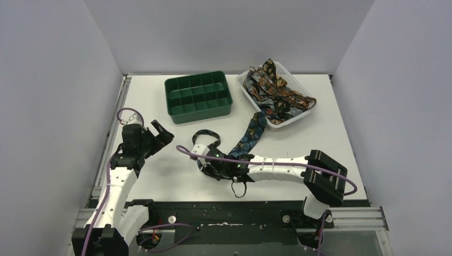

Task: Roll the ties
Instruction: Place the tie at the center of the board, then flatten out the tie at the center of the board.

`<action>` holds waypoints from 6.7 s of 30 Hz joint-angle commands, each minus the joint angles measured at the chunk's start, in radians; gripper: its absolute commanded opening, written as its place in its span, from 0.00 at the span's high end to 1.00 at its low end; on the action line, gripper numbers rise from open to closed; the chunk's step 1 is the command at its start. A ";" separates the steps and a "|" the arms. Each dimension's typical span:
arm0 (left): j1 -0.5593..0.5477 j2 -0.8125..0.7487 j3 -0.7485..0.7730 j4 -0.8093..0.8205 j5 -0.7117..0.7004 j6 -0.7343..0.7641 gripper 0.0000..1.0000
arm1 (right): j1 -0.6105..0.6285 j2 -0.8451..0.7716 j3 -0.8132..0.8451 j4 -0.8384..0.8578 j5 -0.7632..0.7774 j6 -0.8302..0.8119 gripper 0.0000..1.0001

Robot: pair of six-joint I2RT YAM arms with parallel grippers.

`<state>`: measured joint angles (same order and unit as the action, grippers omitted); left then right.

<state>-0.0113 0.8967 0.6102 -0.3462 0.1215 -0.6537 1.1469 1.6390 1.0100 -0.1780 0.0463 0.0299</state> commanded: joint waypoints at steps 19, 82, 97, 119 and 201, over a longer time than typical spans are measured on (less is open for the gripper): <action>-0.407 0.357 0.168 0.036 -0.253 0.121 0.03 | -0.518 -0.230 -0.041 -0.125 0.125 0.450 0.20; -0.547 0.752 0.401 0.090 -0.357 0.475 0.85 | -0.629 0.473 0.565 -0.370 0.261 0.378 0.19; -0.477 0.524 0.188 0.184 -0.332 0.280 1.00 | -0.625 0.475 0.513 -0.344 0.326 0.433 0.60; -0.339 0.182 0.146 0.454 -0.217 0.163 1.00 | -0.862 -0.051 0.212 0.024 -0.024 0.468 1.00; -0.271 0.451 0.070 -0.198 -0.639 -0.126 0.61 | -0.654 0.048 0.122 -0.260 -0.534 -0.491 0.06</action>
<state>-0.2943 1.3342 0.6590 -0.6201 -0.5030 -0.8036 0.4858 1.6173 1.0859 -0.4675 -0.5190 -0.4816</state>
